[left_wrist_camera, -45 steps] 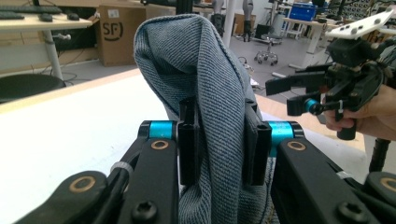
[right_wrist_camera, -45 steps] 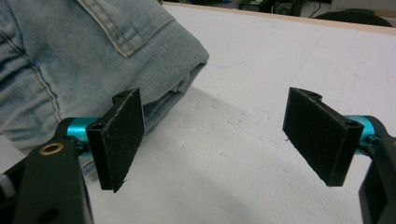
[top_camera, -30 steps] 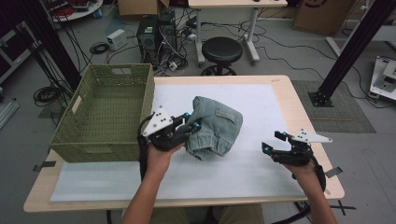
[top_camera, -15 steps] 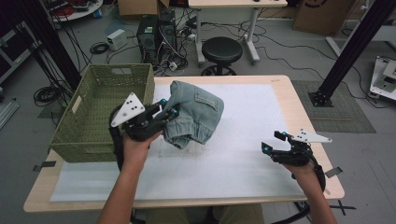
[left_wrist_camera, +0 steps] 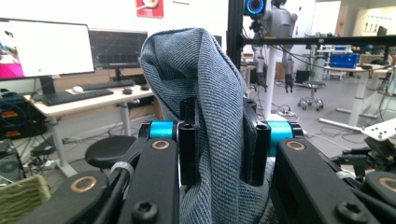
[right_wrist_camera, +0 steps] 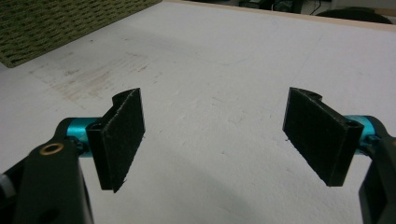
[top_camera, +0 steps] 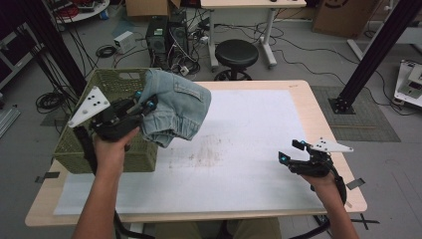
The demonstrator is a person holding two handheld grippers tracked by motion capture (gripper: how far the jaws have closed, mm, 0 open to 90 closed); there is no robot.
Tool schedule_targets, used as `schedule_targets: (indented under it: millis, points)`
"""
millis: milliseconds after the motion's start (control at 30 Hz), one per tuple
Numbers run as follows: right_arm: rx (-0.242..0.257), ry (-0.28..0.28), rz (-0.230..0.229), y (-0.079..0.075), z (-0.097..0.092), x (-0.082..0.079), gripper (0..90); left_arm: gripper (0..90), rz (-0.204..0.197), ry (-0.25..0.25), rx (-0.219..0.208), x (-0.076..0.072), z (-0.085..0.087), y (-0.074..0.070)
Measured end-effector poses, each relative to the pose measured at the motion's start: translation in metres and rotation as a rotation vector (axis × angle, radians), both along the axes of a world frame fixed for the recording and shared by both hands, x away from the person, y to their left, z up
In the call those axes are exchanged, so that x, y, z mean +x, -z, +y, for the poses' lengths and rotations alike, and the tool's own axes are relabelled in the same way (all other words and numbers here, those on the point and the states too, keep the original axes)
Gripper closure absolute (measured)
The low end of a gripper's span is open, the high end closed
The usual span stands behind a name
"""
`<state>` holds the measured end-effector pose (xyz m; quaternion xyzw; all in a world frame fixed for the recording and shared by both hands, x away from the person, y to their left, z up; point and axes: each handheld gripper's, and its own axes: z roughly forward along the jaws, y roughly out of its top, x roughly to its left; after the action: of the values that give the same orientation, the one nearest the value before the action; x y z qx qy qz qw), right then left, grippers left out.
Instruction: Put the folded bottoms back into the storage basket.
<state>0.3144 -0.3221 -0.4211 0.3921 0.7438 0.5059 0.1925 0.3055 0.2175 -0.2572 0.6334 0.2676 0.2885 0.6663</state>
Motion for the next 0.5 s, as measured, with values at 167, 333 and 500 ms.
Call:
schedule_targets:
  millis: [167, 333, 500]
  points:
    - [-0.001, -0.003, 0.003, 0.0, 0.001, 0.0, 21.0, 72.7, -0.009, -0.025, -0.004, -0.003, 0.015, -0.005]
    - [-0.001, 0.0, 0.006, 0.0, 0.001, 0.0, 21.0, 72.7, -0.019, -0.042, -0.025, -0.006, 0.028, -0.009]
    - [0.0, 0.001, 0.004, 0.0, 0.0, 0.0, 21.0, 72.7, -0.021, -0.058, -0.028, -0.008, 0.042, -0.013]
